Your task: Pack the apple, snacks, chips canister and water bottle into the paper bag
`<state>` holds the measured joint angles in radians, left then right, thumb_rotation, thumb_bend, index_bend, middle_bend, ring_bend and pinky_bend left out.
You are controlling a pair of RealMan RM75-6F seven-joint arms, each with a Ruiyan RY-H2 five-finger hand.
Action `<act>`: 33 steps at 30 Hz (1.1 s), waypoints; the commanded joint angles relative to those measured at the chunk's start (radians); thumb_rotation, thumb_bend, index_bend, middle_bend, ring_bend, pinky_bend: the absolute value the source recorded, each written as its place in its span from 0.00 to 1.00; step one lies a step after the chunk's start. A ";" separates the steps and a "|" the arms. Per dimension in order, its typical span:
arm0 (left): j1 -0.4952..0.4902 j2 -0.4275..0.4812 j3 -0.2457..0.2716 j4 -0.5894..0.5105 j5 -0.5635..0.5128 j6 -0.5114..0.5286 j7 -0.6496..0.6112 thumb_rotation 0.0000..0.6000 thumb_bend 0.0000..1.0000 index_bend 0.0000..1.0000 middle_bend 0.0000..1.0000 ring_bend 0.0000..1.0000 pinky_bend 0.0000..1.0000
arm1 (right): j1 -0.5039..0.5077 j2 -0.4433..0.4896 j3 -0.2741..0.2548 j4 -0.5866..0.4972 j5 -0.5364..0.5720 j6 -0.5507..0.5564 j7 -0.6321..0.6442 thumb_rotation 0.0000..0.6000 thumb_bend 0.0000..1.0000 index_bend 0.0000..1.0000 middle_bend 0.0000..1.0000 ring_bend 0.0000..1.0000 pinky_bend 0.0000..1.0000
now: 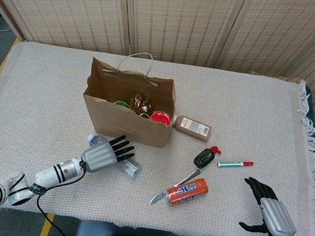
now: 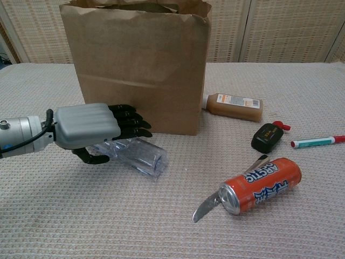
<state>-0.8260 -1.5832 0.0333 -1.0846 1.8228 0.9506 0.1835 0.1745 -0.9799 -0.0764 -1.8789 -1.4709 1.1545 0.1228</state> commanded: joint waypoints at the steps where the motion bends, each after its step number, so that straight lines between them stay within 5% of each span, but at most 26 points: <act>1: -0.009 -0.028 0.000 0.033 -0.019 -0.011 -0.013 1.00 0.36 0.00 0.00 0.00 0.04 | 0.001 0.000 -0.001 -0.001 0.001 -0.002 -0.001 1.00 0.00 0.00 0.00 0.00 0.00; 9: 0.007 -0.082 0.028 0.111 -0.050 -0.010 -0.044 1.00 0.48 0.07 0.03 0.02 0.19 | 0.002 0.001 0.001 -0.004 0.010 -0.008 -0.005 1.00 0.00 0.00 0.00 0.00 0.00; 12: 0.023 -0.092 0.045 0.141 -0.038 0.034 -0.057 1.00 0.54 0.23 0.19 0.17 0.34 | 0.003 0.001 0.001 -0.004 0.012 -0.010 -0.005 1.00 0.00 0.00 0.00 0.00 0.00; 14: 0.035 -0.097 0.058 0.162 -0.025 0.080 -0.087 1.00 0.58 0.44 0.39 0.35 0.51 | 0.004 0.001 0.001 -0.005 0.013 -0.011 -0.005 1.00 0.00 0.00 0.00 0.00 0.00; 17: 0.052 -0.095 0.073 0.182 -0.010 0.136 -0.125 1.00 0.62 0.60 0.59 0.53 0.65 | 0.004 0.000 0.000 -0.004 0.013 -0.012 -0.007 1.00 0.00 0.00 0.00 0.00 0.00; 23: 0.111 -0.017 0.077 0.122 -0.024 0.262 -0.174 1.00 0.64 0.66 0.66 0.61 0.72 | 0.001 0.001 0.003 -0.003 0.016 -0.006 -0.005 1.00 0.00 0.00 0.00 0.00 0.00; 29: 0.226 0.103 0.011 0.026 -0.129 0.415 -0.142 1.00 0.64 0.68 0.68 0.63 0.72 | 0.000 0.000 0.002 -0.001 0.010 -0.001 -0.007 1.00 0.00 0.00 0.00 0.00 0.00; 33: 0.294 0.148 -0.108 -0.029 -0.305 0.462 -0.190 1.00 0.64 0.68 0.68 0.63 0.70 | -0.002 -0.004 0.001 0.000 0.005 0.003 -0.014 1.00 0.00 0.00 0.00 0.00 0.00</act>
<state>-0.5923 -1.4802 0.0183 -1.0606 1.6426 1.3689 0.0264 0.1727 -0.9829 -0.0750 -1.8792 -1.4646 1.1566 0.1104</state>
